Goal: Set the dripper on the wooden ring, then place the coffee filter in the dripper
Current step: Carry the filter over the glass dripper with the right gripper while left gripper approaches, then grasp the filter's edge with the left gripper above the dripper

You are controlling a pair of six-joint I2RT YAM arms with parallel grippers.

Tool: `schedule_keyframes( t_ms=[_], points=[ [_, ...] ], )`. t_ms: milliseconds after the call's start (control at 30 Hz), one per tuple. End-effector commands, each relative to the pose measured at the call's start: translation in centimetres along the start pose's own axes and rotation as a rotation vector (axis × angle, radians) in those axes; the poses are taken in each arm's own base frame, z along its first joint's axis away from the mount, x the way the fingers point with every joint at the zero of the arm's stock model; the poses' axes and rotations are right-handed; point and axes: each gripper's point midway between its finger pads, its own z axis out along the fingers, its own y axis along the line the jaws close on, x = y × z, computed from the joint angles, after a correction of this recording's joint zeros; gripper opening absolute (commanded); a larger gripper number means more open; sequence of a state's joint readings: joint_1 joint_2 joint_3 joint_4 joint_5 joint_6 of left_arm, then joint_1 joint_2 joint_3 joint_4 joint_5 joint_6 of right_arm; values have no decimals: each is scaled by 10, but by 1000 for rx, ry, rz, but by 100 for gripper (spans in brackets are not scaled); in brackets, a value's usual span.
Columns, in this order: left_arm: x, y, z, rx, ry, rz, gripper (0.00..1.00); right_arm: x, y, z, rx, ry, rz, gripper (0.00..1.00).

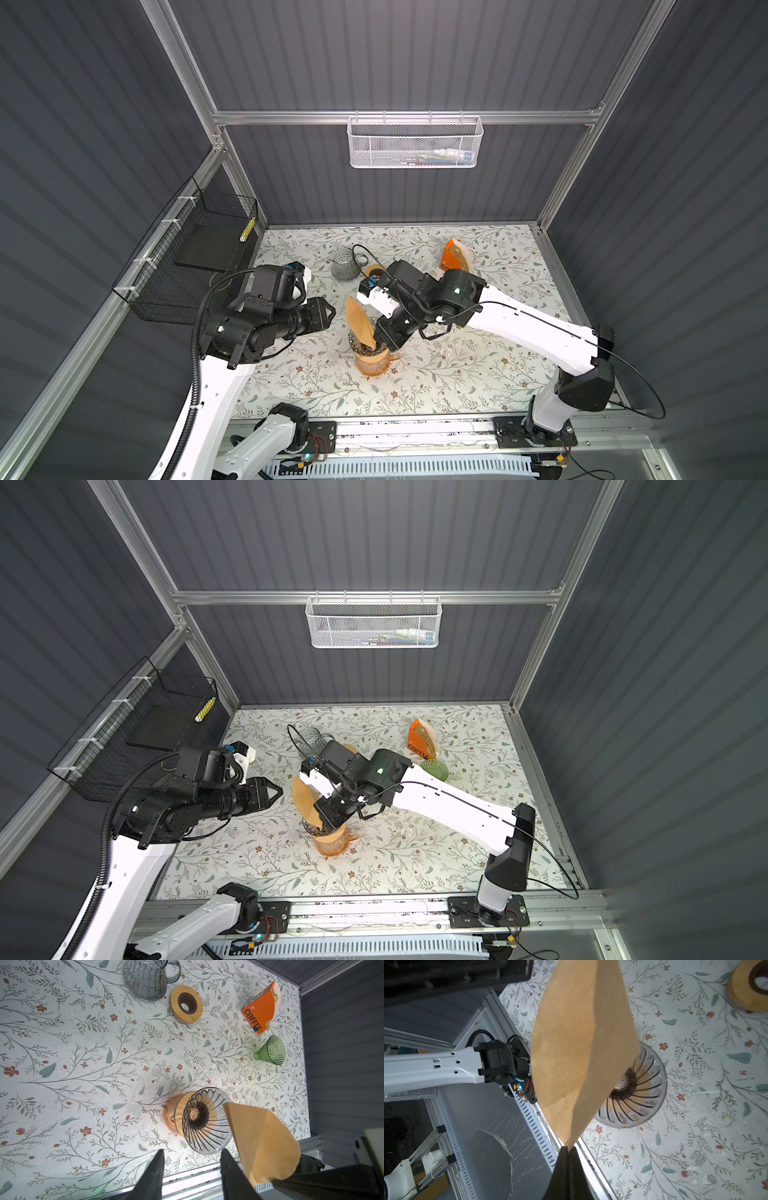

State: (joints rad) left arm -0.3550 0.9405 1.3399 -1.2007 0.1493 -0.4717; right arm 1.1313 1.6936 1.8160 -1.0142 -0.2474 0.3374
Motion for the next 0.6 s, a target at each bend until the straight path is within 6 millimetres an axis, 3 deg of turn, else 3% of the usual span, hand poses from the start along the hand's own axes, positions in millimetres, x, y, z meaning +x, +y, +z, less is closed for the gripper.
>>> schedule_keyframes(
  t_ms=[0, 333, 567],
  points=[
    [3, -4, -3, 19, 16, 40, 45, 3, 5, 9, -47, 18, 34, 0],
    [-2, -23, 5, 120, 29, 68, 45, 10, -9, 23, -102, 56, 115, 0],
    [-1, -24, 11, 131, 46, 81, 45, 14, -20, 31, -120, 82, 171, 0]
  ],
)
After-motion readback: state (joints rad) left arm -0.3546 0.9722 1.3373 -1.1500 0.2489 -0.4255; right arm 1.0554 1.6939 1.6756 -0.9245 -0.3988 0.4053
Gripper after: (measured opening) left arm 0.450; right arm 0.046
